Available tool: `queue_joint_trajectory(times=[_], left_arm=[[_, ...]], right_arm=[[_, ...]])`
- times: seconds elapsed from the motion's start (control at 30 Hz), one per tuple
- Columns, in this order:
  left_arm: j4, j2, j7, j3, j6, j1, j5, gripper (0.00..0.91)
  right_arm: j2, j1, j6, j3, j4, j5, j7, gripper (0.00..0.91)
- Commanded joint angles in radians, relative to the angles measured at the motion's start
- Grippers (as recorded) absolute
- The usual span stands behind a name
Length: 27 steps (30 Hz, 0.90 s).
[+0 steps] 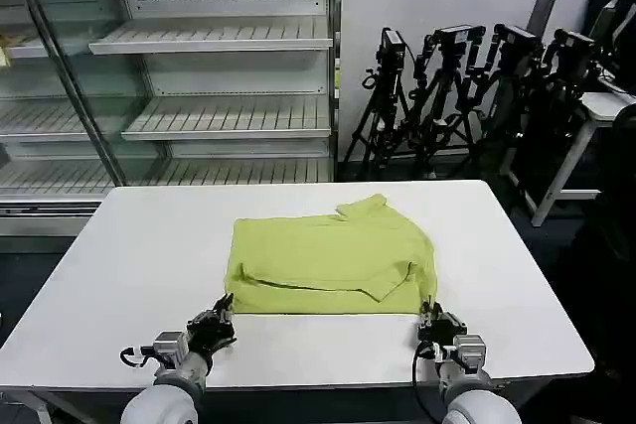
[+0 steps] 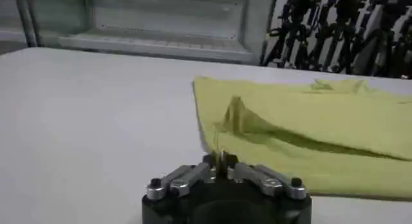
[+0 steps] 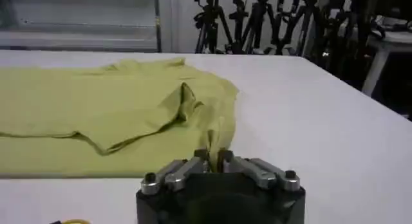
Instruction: Fold and organize the clothes.
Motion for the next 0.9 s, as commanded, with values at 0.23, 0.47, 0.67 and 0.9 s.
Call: queue_joint_trajectory(times=[0.23, 0.47, 0.67, 0.9], left_arm=[[-0.212, 0.002, -0.008, -0.032, 0.008, 0.167, 0.045, 0.040], [-0.324, -0.012, -0.007, -0.048, -0.014, 0.353, 0.089, 0.040], [-0.370, -0.005, -0.014, -0.076, -0.016, 0.428, 0.093, 0.040], [-0.405, 0.001, -0.014, -0.081, -0.002, 0.467, 0.125, 0.907]], right_arm=[[-0.024, -0.176, 0.000, 0.042, 0.211, -0.023, -0.004, 0.000], [-0.037, -0.320, -0.001, 0.059, 0.329, -0.071, -0.015, 0.000], [-0.039, -0.410, -0.024, 0.082, 0.384, -0.094, -0.027, 0.000], [-0.041, -0.426, -0.045, 0.093, 0.400, -0.127, -0.040, 0.907]])
